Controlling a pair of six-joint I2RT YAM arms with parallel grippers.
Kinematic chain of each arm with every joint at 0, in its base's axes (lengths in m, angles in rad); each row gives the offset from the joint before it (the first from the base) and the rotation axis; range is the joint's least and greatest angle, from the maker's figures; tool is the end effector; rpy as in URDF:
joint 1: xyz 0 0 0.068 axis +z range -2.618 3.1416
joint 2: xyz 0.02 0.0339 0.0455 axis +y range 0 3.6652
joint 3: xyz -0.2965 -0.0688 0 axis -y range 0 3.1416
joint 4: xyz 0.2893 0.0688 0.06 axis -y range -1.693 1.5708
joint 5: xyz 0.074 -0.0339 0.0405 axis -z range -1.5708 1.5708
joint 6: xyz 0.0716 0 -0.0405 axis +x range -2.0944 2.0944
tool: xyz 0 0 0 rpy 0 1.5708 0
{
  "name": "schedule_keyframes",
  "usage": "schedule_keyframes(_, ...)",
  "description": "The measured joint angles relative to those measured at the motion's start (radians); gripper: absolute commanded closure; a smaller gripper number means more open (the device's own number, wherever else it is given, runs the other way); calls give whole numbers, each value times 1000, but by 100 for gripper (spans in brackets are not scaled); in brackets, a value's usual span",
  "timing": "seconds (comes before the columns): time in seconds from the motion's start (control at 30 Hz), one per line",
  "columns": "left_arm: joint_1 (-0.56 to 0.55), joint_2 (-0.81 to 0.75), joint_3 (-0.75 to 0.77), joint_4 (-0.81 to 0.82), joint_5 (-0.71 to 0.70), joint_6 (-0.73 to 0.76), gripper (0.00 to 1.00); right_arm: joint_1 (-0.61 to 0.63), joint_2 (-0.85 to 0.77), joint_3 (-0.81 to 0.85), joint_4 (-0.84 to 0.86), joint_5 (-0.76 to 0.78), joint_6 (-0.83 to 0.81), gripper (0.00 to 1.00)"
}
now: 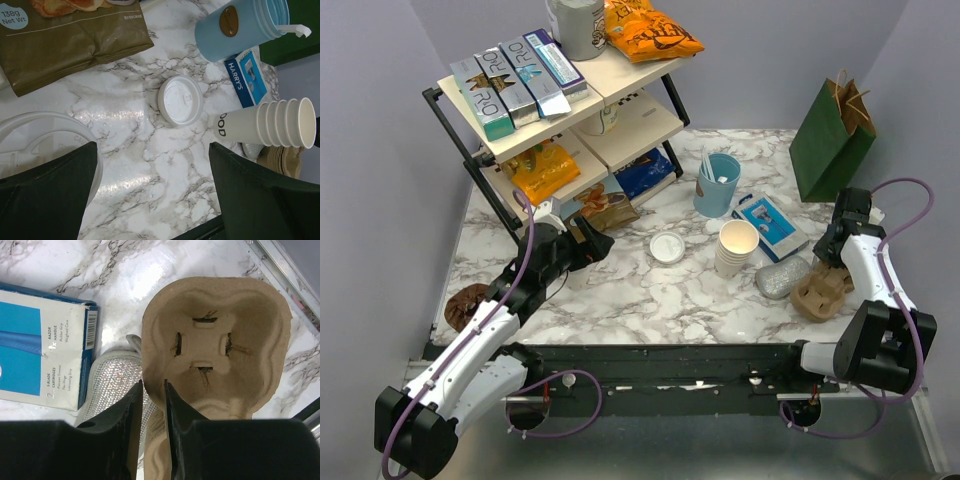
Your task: Pack the takeout coffee
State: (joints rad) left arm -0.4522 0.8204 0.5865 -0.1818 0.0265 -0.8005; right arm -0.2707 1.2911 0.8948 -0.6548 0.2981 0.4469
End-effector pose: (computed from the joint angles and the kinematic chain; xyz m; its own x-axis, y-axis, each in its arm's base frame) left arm 0.2207 -0.1093 0.2629 -0.5821 -0.5149 -0.6294 0.0586 0.7454 -0.6640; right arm 0.2824 -0.1002 0.2185 -0.5830 0.5905 -0.5580 0.7187 0.6951 -0.0153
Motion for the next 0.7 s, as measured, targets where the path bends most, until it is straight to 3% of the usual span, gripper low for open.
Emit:
schedule_keyframes(0.4,0,-8,-6,0,0,0,1,0,2,0,0,10,6,69)
schedule_keyframes(0.57,0,-15,-7,1,0,0,1,0,6,0,1,10,10,80)
schedule_keyframes(0.6,0,-16,-6,1,0,0,1,0,6,0,2,11,10,84)
schedule_keyframes(0.63,0,-16,-7,0,0,0,1,0,6,0,3,11,10,97)
schedule_keyframes(0.7,0,-16,-7,1,0,0,1,0,3,0,3,15,7,99)
